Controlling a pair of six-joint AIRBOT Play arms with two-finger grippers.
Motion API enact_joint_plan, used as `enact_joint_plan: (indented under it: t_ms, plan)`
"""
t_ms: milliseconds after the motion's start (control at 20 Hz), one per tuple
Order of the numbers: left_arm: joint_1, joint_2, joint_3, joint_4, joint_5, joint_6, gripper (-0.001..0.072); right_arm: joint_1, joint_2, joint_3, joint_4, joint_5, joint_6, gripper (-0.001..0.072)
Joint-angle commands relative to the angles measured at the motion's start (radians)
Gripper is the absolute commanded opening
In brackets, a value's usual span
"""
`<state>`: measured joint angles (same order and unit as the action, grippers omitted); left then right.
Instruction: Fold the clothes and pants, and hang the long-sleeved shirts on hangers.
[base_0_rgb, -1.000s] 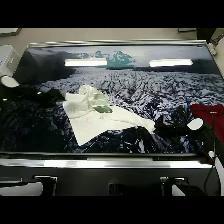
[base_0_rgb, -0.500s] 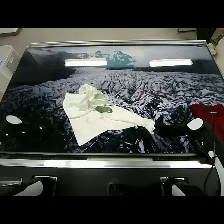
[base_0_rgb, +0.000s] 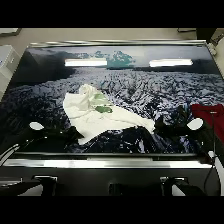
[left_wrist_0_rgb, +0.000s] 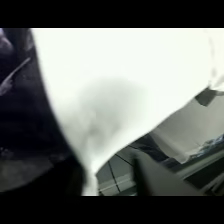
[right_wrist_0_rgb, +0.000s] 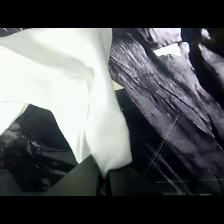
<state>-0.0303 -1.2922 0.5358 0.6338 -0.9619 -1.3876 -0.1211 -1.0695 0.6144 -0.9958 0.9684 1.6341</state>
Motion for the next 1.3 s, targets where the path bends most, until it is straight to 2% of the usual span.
enact_joint_plan:
  t_ms: [0, 50, 150, 200, 350, 550, 700, 800, 950, 1050, 1200, 1250]
  plan:
    - [-0.058, -0.015, 0.004, -0.153, 0.046, 0.060, 0.0180, 0.001, -0.001, 0.000, 0.000, -0.004, 0.000, 0.0038]
    - [-0.067, -0.015, 0.021, -0.187, 0.032, 0.109, 0.0023, 0.001, -0.001, 0.002, 0.000, -0.026, 0.000, 0.0037]
    - [-0.057, 0.000, 0.125, -0.195, -0.053, 0.243, 0.0019, 0.001, 0.000, 0.050, 0.000, -0.057, 0.000, 0.0037]
    - [-0.039, 0.025, 0.216, -0.163, -0.098, 0.271, 0.0018, 0.001, 0.000, 0.103, -0.003, -0.063, -0.006, 0.0037]
    - [0.058, 0.134, 0.597, -0.017, -0.155, 0.231, 0.0019, 0.001, 0.013, 0.405, -0.078, -0.091, -0.088, 0.0036]
    - [0.252, 0.217, 1.281, -0.008, -0.127, 0.196, 0.0020, 0.001, 0.078, 0.932, -0.330, -0.204, -0.105, 0.0036]
    - [0.384, 0.244, 1.624, 0.001, -0.118, 0.104, 0.0020, 0.001, 0.148, 1.209, -0.511, -0.169, -0.105, 0.0036]
    - [0.430, 0.317, 1.616, 0.004, -0.112, 0.092, 0.0020, 0.001, 0.215, 1.264, -0.537, -0.106, -0.105, 0.0036]
    - [0.434, 0.428, 1.464, 0.003, -0.109, 0.040, 0.0020, 0.001, 0.302, 1.263, -0.536, -0.035, -0.101, 0.0036]
    - [0.434, 0.457, 1.440, 0.002, -0.084, 0.040, 0.0021, 0.001, 0.339, 1.263, -0.542, -0.048, -0.101, 0.0036]
    - [0.434, 0.473, 1.440, -0.016, 0.040, 0.040, 0.0020, 0.001, 0.378, 1.263, -0.547, -0.119, -0.101, 0.0036]
    - [0.434, 0.471, 1.439, -0.015, 0.037, 0.040, 0.0021, 0.001, 0.381, 1.263, -0.547, -0.122, -0.101, 0.0036]
